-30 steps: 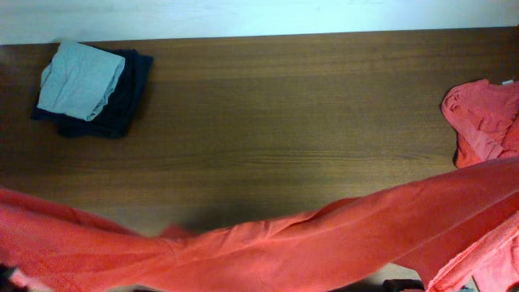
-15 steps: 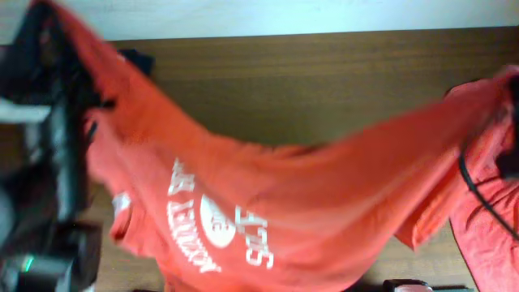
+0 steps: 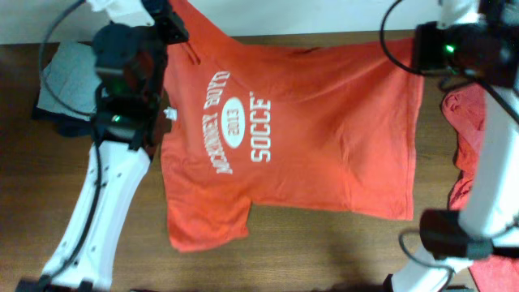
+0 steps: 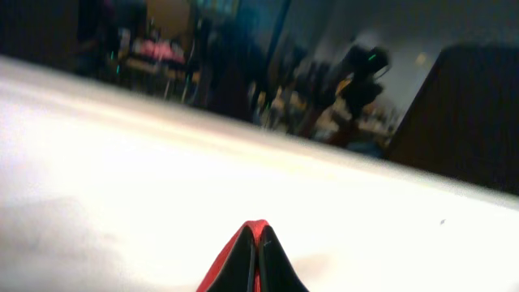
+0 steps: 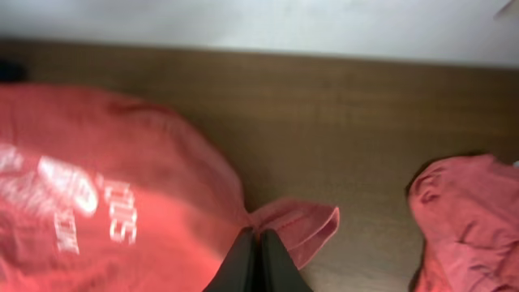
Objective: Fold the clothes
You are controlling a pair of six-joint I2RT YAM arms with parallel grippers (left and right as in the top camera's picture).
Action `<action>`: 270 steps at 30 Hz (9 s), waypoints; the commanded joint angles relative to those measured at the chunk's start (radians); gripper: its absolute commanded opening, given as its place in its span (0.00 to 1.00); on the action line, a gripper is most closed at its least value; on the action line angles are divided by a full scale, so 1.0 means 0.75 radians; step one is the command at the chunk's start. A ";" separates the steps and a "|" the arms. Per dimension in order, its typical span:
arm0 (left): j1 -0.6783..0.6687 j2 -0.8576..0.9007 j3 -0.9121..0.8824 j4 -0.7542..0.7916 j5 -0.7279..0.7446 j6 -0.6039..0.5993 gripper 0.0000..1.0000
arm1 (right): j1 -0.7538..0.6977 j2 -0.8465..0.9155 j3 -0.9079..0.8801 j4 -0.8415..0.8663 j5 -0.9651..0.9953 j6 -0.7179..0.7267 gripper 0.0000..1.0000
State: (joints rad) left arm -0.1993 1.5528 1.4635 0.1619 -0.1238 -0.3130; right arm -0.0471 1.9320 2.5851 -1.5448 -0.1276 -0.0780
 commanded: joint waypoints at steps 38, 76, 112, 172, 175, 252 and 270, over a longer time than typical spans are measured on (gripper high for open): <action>0.015 0.193 0.003 0.322 -0.040 -0.040 0.01 | -0.008 0.301 0.017 0.266 0.042 -0.059 0.04; 0.014 -0.978 0.003 -0.957 -0.070 -0.296 0.01 | -0.008 -0.936 -0.224 -0.205 0.047 0.127 0.04; 0.061 -0.927 0.632 -1.601 -0.106 -0.129 0.01 | -0.008 -1.232 -0.310 -0.205 0.047 0.236 0.04; 0.061 1.051 0.561 -0.342 0.045 -0.058 0.00 | -0.158 0.486 -0.824 1.203 0.232 0.064 0.04; 0.061 1.094 0.561 -0.267 0.045 -0.058 0.00 | -0.170 0.526 -0.824 1.295 0.233 0.064 0.04; -0.075 1.199 1.104 -1.589 0.044 1.160 0.31 | 0.275 0.580 -0.921 0.897 -0.338 0.046 0.04; -0.075 1.279 1.104 -1.520 0.074 1.493 0.57 | 0.275 0.580 -0.967 0.940 -0.338 0.046 0.04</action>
State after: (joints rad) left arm -0.2588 2.4794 2.2818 -0.9890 -0.0826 0.7681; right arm 0.1596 2.3520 1.8847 -0.8471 -0.3866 -0.0513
